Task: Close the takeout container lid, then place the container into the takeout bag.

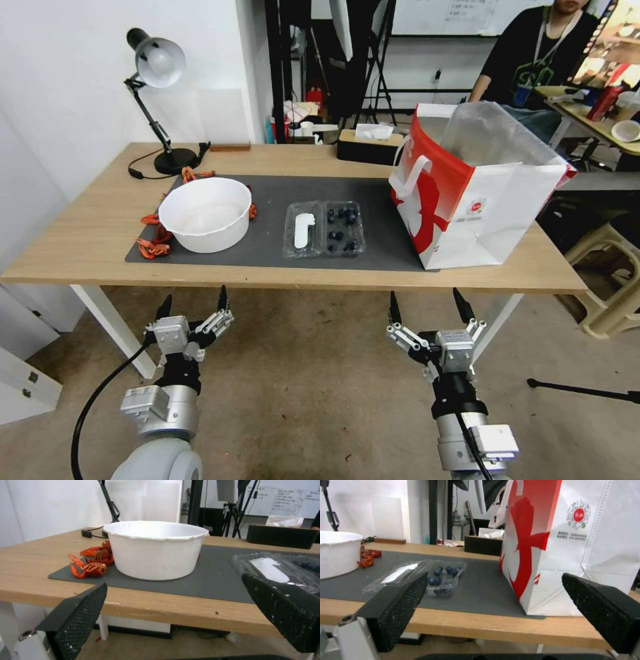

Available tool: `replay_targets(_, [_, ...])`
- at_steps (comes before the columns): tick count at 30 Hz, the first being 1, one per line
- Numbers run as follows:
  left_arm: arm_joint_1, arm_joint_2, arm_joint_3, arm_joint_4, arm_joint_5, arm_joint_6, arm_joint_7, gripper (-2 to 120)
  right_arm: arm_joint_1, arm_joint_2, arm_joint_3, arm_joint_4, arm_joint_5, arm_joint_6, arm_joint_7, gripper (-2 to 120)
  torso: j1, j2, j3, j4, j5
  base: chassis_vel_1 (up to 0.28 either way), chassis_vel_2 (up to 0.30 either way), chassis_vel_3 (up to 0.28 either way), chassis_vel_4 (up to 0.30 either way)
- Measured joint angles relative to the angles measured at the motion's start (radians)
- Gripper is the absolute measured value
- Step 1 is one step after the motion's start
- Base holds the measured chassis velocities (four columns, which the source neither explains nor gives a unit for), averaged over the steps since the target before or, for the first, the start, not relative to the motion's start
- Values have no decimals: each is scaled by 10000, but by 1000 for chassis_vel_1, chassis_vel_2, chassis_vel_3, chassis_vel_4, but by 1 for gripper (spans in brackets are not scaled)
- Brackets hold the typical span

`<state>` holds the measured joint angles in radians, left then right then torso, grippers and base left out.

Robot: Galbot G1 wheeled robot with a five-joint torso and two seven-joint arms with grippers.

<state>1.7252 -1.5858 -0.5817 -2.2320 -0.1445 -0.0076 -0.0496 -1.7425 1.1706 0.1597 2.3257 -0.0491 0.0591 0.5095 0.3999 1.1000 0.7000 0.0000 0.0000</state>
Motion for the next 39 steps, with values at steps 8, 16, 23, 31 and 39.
replay_targets(8, [-106,455,282,1,-621,-288,-100,100,83,65,-31,-34,140,-31,7,100,1,0,0,1,-1,0,0,0,0])
replay_targets(16, [-972,2637,1837,-44,-4628,-481,-416,100,317,-8,-61,-68,363,-142,-7,100,1,0,0,1,-1,0,0,0,0])
replay_targets(23, [-2322,3717,2822,-33,-8286,112,-1229,100,408,52,-95,-183,420,-210,-19,100,2,0,1,-3,-1,0,0,0,0])
replay_targets(31, [-3811,4108,3847,423,-11285,461,-2512,100,415,188,-21,-296,427,-248,-27,100,1,0,1,0,-1,0,0,0,0])
replay_targets(39, [-5884,3525,4697,1192,-13961,863,-4503,100,280,391,171,-309,373,-296,-32,100,1,-1,2,-1,2,0,0,0,0])
